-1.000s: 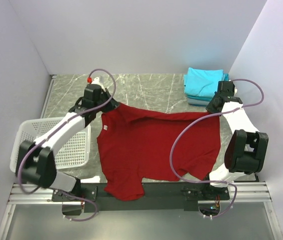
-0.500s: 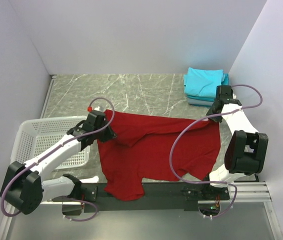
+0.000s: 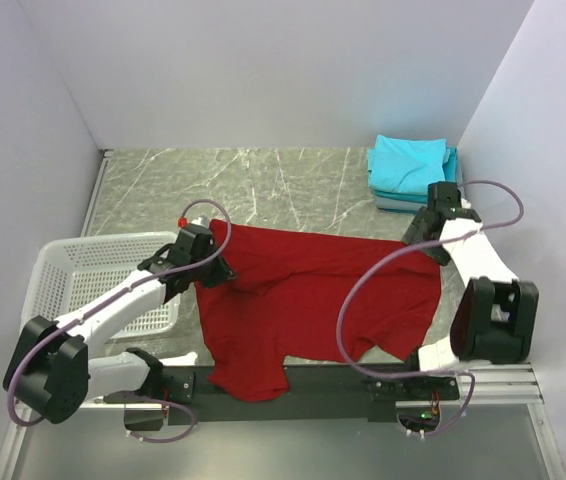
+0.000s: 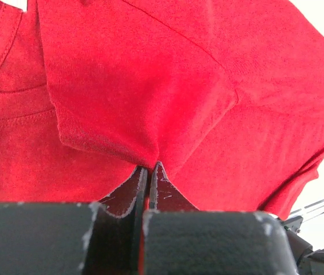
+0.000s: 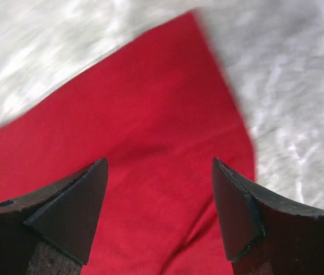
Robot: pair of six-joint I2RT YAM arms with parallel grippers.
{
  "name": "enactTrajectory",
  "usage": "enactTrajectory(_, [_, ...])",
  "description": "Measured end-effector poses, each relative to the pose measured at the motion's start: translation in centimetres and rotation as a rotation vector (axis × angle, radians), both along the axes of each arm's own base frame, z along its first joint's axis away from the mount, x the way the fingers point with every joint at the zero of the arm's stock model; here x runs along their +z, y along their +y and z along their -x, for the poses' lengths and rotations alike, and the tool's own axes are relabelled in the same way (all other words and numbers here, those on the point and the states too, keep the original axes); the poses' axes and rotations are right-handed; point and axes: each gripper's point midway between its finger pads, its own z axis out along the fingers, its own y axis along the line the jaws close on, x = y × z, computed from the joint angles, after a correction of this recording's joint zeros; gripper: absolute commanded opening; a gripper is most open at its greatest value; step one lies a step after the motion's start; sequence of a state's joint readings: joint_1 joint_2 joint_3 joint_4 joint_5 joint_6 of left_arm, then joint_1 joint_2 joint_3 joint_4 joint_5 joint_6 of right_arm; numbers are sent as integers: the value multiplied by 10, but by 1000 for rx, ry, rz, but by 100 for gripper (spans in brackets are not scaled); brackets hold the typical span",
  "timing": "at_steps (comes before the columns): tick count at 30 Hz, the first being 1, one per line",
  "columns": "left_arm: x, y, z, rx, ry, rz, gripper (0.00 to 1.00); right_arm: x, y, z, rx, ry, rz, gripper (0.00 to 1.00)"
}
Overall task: Fold and stack the t-shirts
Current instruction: Fold the tshirt
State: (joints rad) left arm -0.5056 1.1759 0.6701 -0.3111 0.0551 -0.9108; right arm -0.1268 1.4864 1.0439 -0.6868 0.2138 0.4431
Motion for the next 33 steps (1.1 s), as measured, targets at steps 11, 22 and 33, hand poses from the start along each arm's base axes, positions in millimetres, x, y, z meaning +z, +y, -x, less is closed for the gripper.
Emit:
enactTrajectory(11, [-5, -18, -64, 13, -15, 40, 1, 54, 245, 8, 813, -304, -286, 75])
enactTrajectory(22, [-37, -16, -90, 41, 40, 72, 0, -20, 416, 60, 1223, -123, -292, 63])
enactTrajectory(33, [-32, -14, -99, 50, 11, 100, 0, -53, 437, 54, 1208, -88, -201, 54])
